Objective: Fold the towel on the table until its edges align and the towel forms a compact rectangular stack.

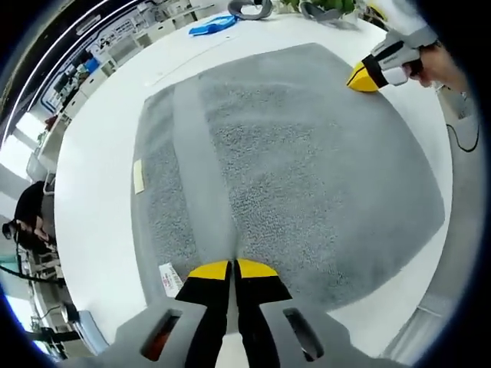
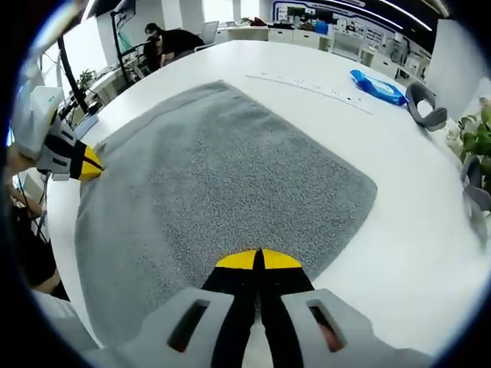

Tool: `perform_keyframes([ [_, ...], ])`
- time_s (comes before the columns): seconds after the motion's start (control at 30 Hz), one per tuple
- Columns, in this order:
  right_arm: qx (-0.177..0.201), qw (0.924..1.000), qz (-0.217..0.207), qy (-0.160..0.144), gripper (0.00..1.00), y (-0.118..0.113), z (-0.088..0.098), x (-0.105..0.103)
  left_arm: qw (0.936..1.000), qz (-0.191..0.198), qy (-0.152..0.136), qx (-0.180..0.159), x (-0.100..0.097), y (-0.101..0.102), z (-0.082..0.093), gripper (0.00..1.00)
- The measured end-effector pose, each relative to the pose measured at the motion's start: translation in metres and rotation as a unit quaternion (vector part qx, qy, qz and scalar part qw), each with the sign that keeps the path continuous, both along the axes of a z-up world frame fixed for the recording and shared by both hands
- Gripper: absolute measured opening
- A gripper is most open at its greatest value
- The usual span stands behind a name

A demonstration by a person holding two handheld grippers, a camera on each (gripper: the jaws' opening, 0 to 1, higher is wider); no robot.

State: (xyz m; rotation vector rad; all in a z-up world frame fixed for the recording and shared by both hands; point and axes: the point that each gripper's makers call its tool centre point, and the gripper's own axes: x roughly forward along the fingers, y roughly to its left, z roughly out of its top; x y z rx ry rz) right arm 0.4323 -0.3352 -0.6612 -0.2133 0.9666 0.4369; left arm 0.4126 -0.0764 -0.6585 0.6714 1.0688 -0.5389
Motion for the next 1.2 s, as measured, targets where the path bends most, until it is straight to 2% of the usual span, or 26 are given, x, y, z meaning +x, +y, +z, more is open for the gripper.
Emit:
perform_keyframes([
  [0.33, 0.009, 0.9999, -0.011, -0.003, 0.00, 0.002, 0.001, -0.007, 0.9994, -0.023, -0.024, 0.007, 0.019, 0.001, 0.001, 0.02],
  [0.53, 0.022, 0.9996, -0.016, 0.007, 0.00, 0.002, 0.001, -0.012, 0.9994, -0.026, -0.024, 0.003, 0.028, 0.001, 0.002, 0.02],
  [0.87, 0.025, 0.9996, -0.014, -0.003, 0.00, 0.004, 0.002, -0.020, 0.9988, -0.040, -0.028, 0.010, 0.049, -0.002, 0.001, 0.02],
  [1.2, 0.018, 0.9997, -0.011, -0.013, 0.00, 0.007, 0.002, -0.031, 0.9973, -0.063, -0.028, 0.026, 0.060, -0.004, 0.001, 0.02],
])
